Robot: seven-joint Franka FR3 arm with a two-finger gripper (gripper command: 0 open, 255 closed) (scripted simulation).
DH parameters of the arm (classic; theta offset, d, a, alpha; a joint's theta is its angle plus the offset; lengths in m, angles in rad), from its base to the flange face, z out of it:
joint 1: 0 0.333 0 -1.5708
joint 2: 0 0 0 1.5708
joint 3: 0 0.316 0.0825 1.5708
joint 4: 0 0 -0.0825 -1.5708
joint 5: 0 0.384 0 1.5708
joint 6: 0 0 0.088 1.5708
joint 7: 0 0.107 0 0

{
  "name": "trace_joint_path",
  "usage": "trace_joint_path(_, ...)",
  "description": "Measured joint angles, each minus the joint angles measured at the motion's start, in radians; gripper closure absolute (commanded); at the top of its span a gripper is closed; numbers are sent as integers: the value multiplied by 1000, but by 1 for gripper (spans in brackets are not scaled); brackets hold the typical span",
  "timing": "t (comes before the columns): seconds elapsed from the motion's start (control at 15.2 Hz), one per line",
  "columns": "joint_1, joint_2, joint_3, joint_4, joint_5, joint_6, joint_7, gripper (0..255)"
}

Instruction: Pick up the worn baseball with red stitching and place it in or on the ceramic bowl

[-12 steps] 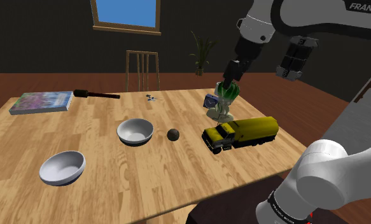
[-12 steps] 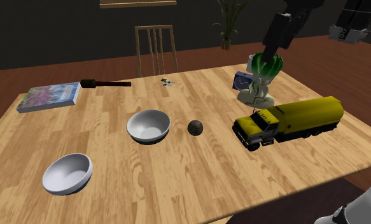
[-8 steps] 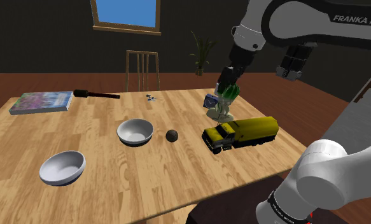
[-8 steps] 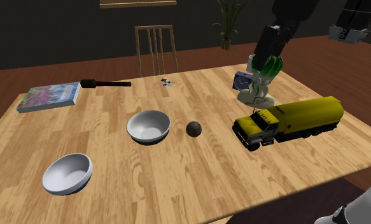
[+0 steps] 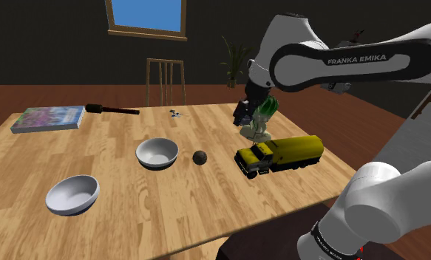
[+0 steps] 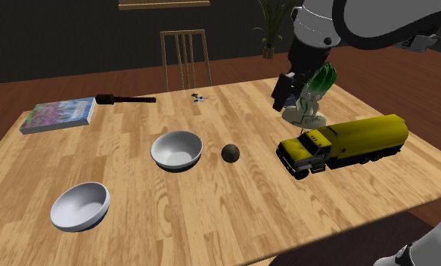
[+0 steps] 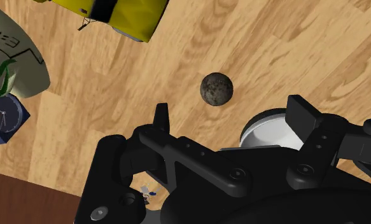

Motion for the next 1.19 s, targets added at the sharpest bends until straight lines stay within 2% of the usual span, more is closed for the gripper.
trace_joint_path(0.53,1,239,-1,-53,2,319,-7,0)
trace_joint_path(1.19,0,645,5,46,-13,659,-8,0)
